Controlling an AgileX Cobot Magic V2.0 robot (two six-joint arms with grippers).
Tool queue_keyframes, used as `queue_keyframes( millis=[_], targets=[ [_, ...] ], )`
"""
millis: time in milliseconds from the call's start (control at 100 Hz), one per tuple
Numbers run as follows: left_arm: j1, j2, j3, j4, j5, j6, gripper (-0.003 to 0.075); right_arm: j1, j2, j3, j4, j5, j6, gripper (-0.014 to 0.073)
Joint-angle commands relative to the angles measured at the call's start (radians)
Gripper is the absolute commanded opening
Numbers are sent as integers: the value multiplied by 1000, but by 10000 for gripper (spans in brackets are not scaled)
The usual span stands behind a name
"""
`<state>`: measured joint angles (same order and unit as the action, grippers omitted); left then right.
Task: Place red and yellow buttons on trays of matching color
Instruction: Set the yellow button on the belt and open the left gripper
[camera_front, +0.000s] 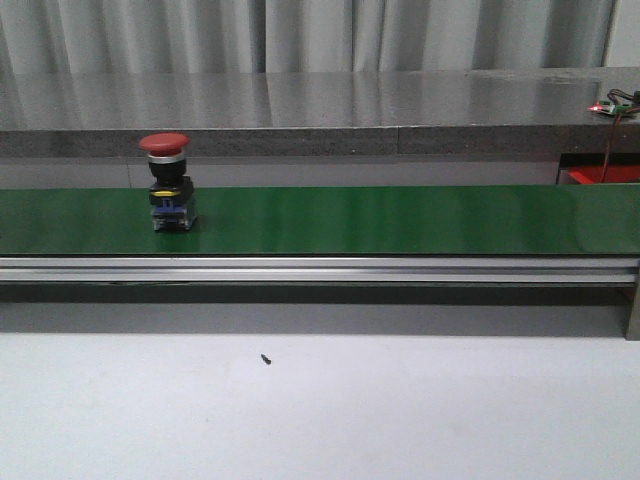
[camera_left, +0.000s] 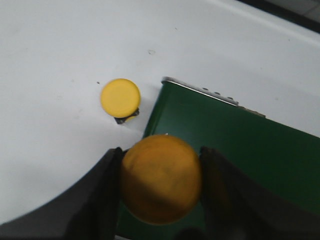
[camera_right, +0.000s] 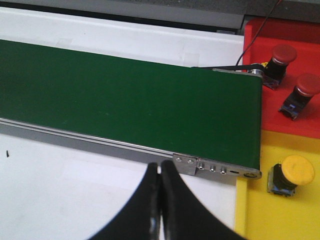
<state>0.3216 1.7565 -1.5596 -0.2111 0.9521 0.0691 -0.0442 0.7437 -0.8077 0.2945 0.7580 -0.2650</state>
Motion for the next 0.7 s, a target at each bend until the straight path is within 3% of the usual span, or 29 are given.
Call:
queue_keyframes(
  millis=[0, 300, 590, 690],
  targets=[
    [-39, -55, 4, -24, -62, 2, 179, -1, -5, -27, 19, -57, -8, -66],
    [-113, -36, 53, -22, -104, 17, 180, -1, -5, -27, 19, -57, -8, -66],
    [-116, 18, 50, -22, -17, 37, 181, -1, -5, -27, 19, -57, -8, -66],
    [-116, 16, 50, -24, -20, 56, 251, -1, -5, -27, 19, -57, -8, -66]
  ],
)
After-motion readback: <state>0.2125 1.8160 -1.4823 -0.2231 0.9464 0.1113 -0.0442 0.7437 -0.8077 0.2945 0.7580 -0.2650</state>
